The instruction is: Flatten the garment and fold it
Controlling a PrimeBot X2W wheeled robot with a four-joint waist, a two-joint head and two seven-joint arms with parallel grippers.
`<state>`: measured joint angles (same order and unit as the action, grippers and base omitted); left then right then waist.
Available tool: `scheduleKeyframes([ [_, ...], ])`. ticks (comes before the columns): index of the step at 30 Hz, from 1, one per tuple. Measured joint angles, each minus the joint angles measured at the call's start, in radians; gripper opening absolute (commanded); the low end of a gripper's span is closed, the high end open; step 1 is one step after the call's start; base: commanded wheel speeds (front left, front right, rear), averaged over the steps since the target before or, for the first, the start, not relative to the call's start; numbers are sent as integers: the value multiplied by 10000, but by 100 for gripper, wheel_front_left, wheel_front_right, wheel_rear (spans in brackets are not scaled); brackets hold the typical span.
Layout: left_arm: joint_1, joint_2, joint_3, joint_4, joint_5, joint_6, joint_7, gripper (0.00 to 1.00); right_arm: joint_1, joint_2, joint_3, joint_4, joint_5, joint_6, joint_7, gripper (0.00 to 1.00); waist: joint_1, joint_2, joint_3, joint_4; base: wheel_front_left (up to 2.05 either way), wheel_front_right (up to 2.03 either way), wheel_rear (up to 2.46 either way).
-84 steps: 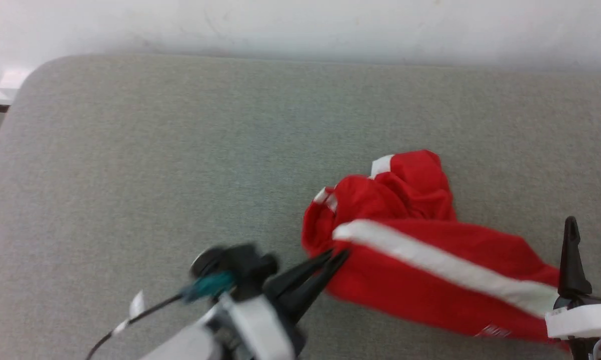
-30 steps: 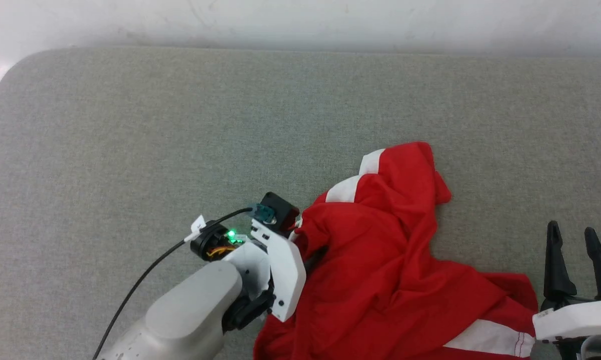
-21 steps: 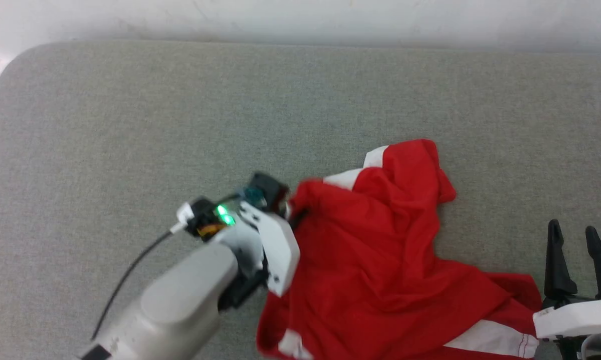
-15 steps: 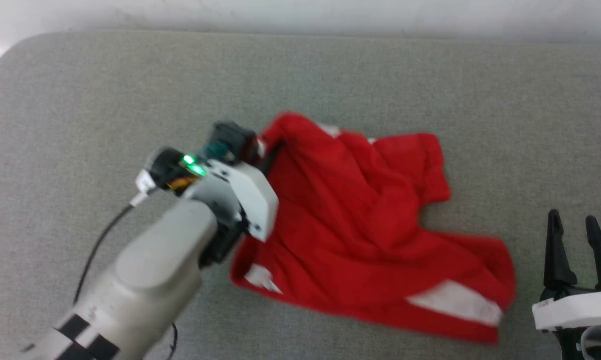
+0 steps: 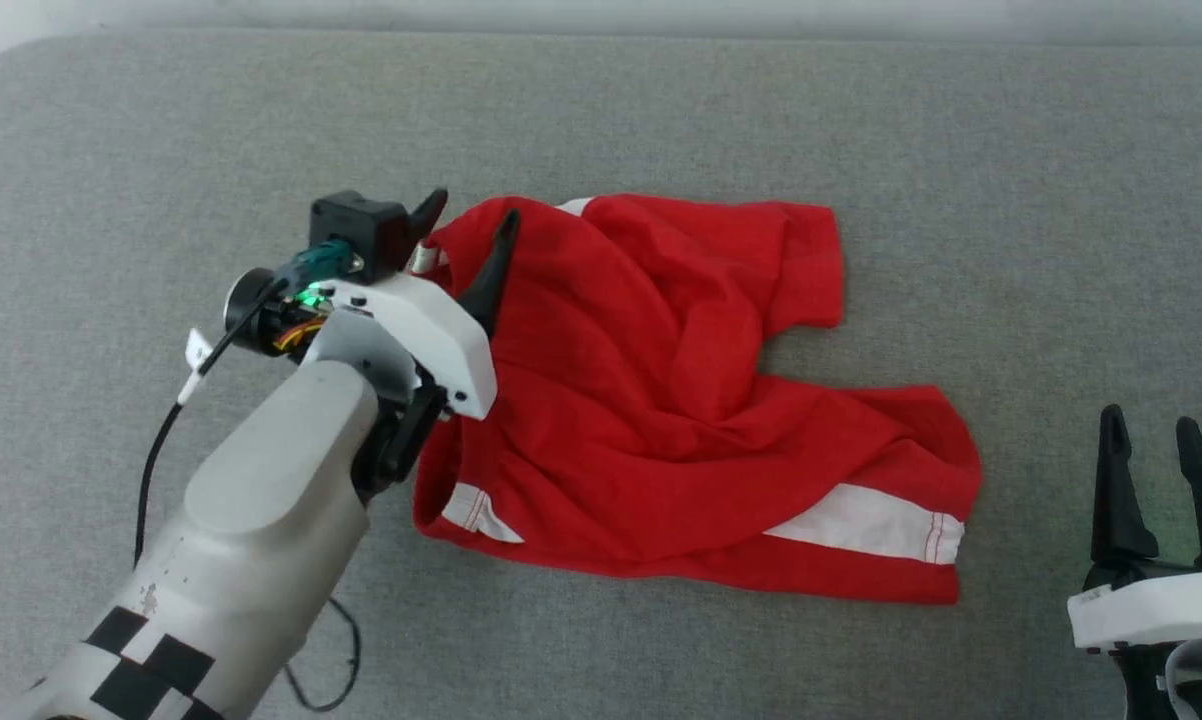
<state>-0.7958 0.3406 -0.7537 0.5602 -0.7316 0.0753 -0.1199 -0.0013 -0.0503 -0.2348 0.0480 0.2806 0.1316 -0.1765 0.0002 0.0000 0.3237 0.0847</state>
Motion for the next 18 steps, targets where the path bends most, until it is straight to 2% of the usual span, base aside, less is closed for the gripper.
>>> scheduleKeyframes([
  [3, 230, -6, 311, -658, -96, -2, -732, 100, 4, 0, -29, 35, -8, 0, 2, 100, -2, 0, -159, 50, 0, 0, 0],
  [6, 734, 134, 736, -1793, -104, 286, -1181, 100, 14, 0, -4, 86, -4, 0, 0, 100, -2, 0, -363, 113, 0, 0, 0],
  [8, 1309, 307, 1060, -2663, -36, 627, -1302, 100, 23, 0, 36, 140, 10, 0, -2, 100, -2, 0, -515, 155, 0, 0, 0],
  [14, 4095, 894, 2263, -5419, 704, 1733, -1365, 100, 126, 4, 230, 280, 84, 0, -17, 100, -3, 0, -962, 217, 0, 0, 0],
  [18, 6327, 535, 3442, -7143, 1174, 1743, -1371, 100, 355, 2, 301, 341, 151, 0, -104, 100, -4, 0, -1153, 208, 0, 0, 0],
])
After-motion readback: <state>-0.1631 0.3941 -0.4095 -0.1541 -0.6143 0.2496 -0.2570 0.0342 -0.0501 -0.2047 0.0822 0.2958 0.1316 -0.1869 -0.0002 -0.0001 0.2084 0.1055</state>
